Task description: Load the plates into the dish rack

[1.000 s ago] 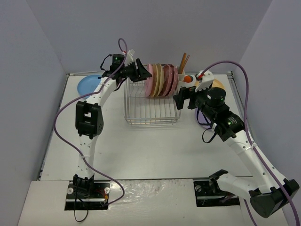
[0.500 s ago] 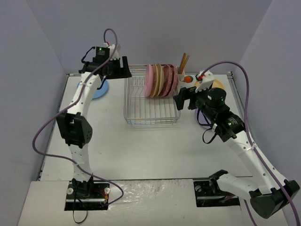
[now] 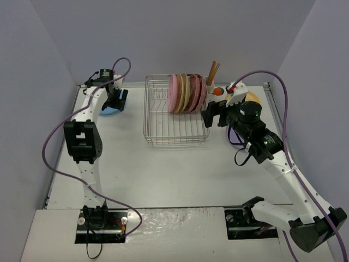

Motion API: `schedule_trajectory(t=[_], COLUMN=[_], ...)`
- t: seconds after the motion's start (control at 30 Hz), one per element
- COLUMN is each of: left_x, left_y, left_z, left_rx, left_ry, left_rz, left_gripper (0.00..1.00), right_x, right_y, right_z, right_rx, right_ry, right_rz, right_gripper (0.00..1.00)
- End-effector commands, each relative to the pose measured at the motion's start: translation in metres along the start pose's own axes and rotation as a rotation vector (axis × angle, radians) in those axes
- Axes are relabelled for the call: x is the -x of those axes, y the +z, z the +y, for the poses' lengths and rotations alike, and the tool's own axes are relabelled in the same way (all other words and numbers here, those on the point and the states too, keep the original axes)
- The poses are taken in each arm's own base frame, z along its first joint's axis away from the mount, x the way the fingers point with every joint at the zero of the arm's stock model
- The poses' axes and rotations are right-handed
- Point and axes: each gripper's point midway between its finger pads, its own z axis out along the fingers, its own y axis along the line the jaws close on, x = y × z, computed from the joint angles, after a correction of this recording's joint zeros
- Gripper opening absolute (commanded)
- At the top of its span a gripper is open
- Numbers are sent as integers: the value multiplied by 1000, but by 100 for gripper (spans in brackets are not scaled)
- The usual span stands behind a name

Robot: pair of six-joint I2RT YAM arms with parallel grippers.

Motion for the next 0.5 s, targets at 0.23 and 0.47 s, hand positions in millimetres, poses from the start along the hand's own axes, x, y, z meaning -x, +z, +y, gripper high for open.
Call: schedule_trajectory(t=[0.23, 0.47], left_x=[34, 23], left_y=[21, 59], left_z=[38, 36], left_rx=[71, 46], left_ry=[122, 140], left_rz=[-63, -18], left_gripper=[72, 69], right_x=[12, 5], right_y=[5, 3], right_z=[9, 6], right_rx=[48, 31], right_ry=[35, 44], right_rz=[-40, -7], right_gripper=[100, 100])
